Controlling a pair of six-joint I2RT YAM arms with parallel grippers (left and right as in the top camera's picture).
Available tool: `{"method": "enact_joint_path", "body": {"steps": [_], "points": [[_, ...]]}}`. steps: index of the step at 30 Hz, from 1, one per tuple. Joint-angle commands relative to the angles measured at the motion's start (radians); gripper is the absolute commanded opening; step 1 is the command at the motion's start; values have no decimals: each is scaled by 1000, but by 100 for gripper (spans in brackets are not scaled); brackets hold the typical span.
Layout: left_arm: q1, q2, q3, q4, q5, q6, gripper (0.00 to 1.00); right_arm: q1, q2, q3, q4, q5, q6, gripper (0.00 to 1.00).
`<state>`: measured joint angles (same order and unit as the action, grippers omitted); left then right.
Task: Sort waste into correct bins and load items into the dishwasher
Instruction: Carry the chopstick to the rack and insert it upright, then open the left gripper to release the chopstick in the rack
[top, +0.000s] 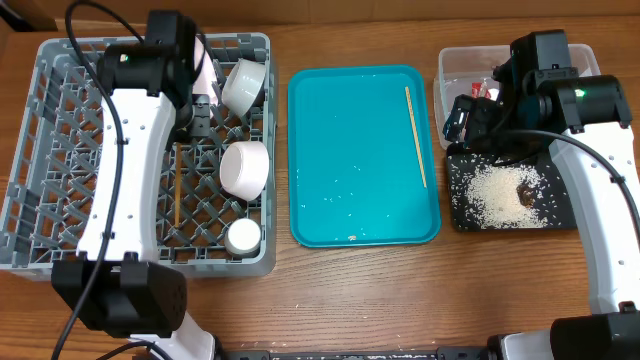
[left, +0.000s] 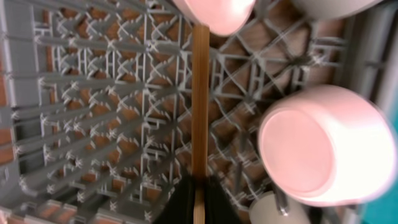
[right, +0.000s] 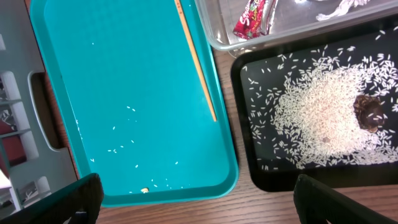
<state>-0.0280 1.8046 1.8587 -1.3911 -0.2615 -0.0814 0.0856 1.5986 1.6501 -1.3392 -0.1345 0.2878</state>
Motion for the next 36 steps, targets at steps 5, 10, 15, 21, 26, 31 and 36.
{"method": "enact_joint_path", "body": {"steps": [5,10,15,21,26,31,36], "points": [[74,-6,-204,243,98,243,4,0,-3,5,2,-8,-1,100],[69,-5,-293,341,98,265,4,0,-3,5,2,-8,-1,100],[66,-5,-308,350,99,196,24,0,-3,5,2,-8,-1,100],[66,-5,-294,346,99,100,44,0,-3,5,2,-8,-1,100],[66,-5,-211,280,161,-2,43,0,-3,5,2,-8,-1,100],[46,-5,-45,172,310,-24,40,0,-3,5,2,-8,-1,100],[-23,-5,58,135,341,-24,40,0,-3,5,2,-8,-1,100]]}}
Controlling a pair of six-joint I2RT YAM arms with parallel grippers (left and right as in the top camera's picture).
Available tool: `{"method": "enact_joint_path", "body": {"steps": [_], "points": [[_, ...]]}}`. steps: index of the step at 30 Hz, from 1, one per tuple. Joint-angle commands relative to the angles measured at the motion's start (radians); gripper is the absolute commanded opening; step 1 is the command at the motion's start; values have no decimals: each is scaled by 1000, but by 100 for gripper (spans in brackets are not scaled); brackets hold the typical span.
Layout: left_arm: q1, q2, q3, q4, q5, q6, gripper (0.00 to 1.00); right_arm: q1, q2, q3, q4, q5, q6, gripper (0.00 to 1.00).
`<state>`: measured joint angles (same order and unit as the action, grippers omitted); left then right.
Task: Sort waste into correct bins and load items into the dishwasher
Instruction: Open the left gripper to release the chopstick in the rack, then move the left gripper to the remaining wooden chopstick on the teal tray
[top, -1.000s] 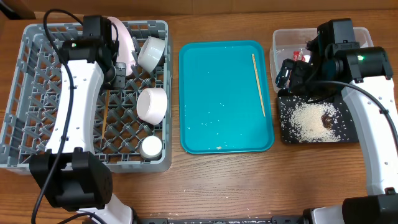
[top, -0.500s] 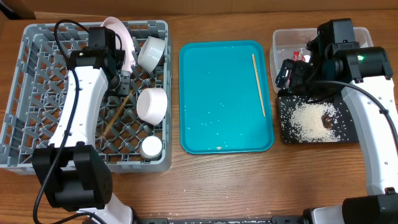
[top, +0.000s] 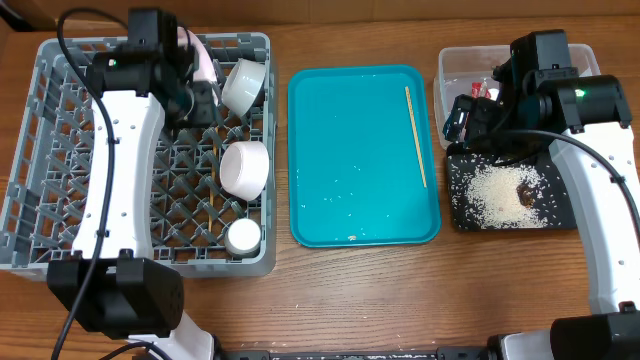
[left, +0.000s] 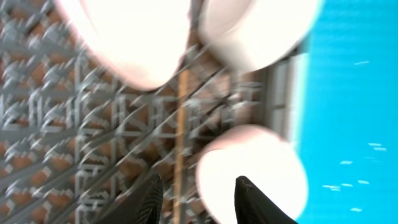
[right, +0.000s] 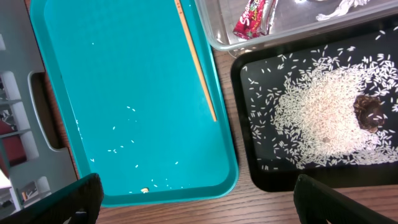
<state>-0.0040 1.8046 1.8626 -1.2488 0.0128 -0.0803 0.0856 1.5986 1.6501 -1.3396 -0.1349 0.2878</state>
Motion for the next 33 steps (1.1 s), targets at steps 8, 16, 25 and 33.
{"method": "enact_joint_path", "body": {"steps": [8,16,25,33], "points": [[-286,8,76,116,58,-111,44,0,-3,5,2,-8,-1,100],[-495,128,76,353,17,-332,46,0,-3,5,2,-8,-1,100],[-587,344,76,468,-56,-555,45,0,-3,5,2,-8,-1,100],[-612,464,75,612,22,-650,46,0,-3,5,2,-8,-1,100]]}}
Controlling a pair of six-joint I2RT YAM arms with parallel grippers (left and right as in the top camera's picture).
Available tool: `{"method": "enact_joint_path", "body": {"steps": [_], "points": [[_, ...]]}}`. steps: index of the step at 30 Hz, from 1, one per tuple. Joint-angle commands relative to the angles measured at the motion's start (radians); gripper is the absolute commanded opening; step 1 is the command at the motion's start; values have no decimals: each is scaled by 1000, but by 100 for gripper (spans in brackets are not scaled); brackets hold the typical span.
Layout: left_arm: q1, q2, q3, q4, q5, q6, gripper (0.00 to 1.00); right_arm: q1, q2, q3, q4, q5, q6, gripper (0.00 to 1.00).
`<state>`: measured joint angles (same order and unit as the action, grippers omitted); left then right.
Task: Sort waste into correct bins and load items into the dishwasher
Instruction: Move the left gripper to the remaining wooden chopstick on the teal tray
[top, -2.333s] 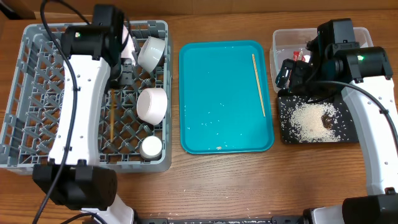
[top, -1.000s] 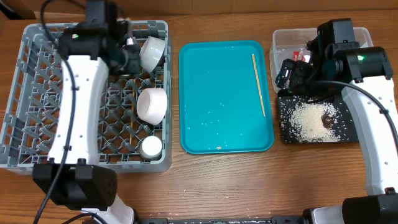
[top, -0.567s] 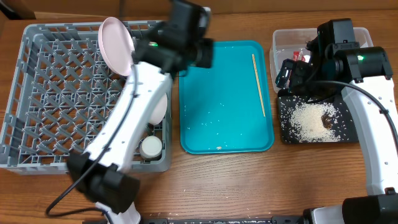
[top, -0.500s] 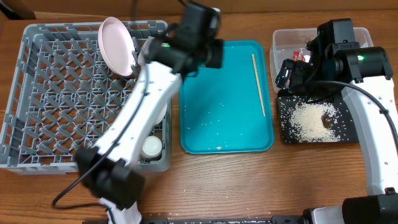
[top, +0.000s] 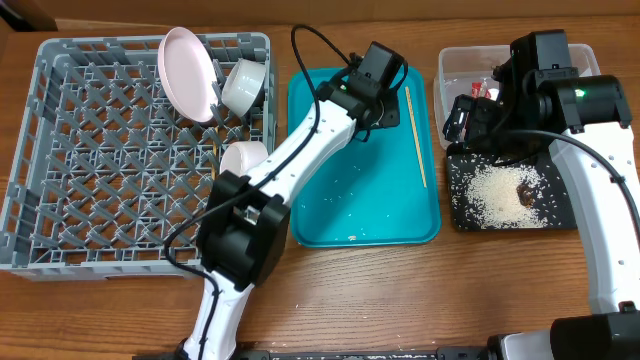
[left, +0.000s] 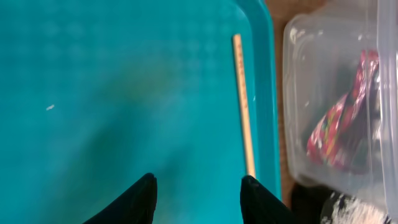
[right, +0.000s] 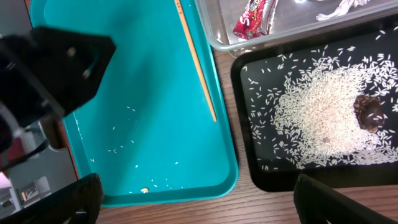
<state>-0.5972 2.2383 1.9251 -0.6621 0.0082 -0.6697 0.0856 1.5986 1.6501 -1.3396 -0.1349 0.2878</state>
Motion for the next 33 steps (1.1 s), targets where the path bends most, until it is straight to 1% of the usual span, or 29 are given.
{"method": "enact_joint_path", "body": {"steps": [1,11,17,22,27,33], "points": [[-26,42,13,38,26,-64,47,0,-3,5,2,-8,-1,100],[-85,124,13,122,2,-59,49,0,-3,5,2,-8,-1,100],[-125,130,12,147,-99,-59,55,0,-3,5,2,-8,-1,100],[-157,130,10,146,-194,-59,57,0,-3,5,2,-8,-1,100],[-167,136,7,148,-227,-59,55,0,-3,5,2,-8,-1,100],[-170,193,7,172,-224,-60,51,0,-3,5,2,-8,-1,100]]}}
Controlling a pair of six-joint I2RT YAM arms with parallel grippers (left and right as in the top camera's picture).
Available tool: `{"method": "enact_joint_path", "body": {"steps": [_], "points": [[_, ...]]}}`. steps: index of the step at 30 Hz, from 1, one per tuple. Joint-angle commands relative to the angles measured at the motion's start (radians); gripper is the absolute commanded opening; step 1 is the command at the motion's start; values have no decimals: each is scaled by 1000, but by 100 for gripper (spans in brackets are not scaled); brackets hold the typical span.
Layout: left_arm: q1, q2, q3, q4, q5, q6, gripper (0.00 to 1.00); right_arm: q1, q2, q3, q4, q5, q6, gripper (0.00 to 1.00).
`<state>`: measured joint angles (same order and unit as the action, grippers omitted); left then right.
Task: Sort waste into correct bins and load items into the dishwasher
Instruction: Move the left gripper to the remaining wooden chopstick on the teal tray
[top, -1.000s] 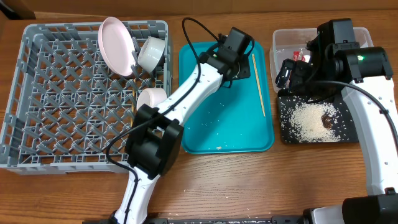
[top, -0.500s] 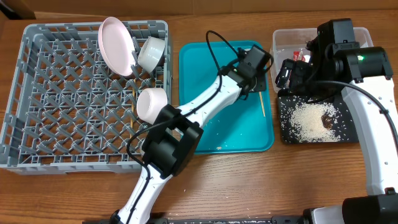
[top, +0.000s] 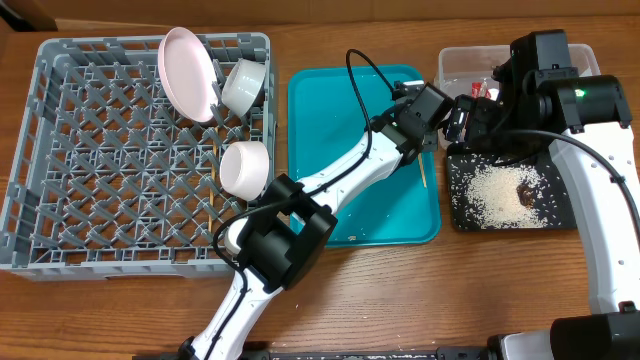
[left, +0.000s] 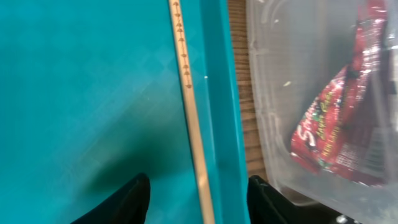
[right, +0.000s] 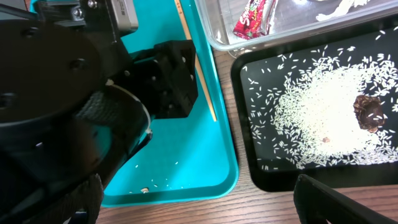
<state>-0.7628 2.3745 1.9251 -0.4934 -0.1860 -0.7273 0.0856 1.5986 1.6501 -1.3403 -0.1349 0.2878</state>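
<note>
A wooden chopstick (left: 189, 112) lies along the right rim of the teal tray (top: 340, 180); its near end (top: 423, 177) shows past my left arm. My left gripper (left: 200, 205) hangs open just over it, one finger on each side and the stick between them untouched. The right gripper (right: 196, 205) stays open above the tray's right edge and holds nothing. The grey dish rack (top: 30, 200) at the left holds a pink plate (top: 188, 75), two white bowls (top: 245, 168) and another chopstick (top: 213, 160).
A clear bin (top: 460, 65) with a red wrapper (left: 336, 124) stands at the back right, close to the left gripper. In front of it is a black tray (right: 323, 106) covered in rice with a brown lump. Rice grains dot the teal tray.
My left gripper has moved from over the tray's upper middle to its right rim and now straddles the chopstick, lower and closer to it. The right arm has not moved.
My left gripper was shut on a chopstick low in the rack. Then it was open, with that chopstick left lying in the rack beside the bowls. After that it was over the teal tray, and now it is open around the second chopstick.
</note>
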Motion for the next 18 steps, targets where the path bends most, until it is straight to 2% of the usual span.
{"method": "enact_joint_path", "body": {"steps": [1,9,11,14,18], "points": [[-4,61,7,4,-30,-2,50,0,-3,5,3,-8,-1,100],[-5,75,7,5,-31,-2,49,0,-3,5,3,-8,-1,100],[-4,76,7,0,-32,5,45,0,-3,5,3,-8,-1,100],[-5,77,7,-5,-35,79,38,0,-3,5,3,-8,-1,100],[-6,101,7,-3,-35,193,38,0,-3,5,3,-8,-1,100]]}}
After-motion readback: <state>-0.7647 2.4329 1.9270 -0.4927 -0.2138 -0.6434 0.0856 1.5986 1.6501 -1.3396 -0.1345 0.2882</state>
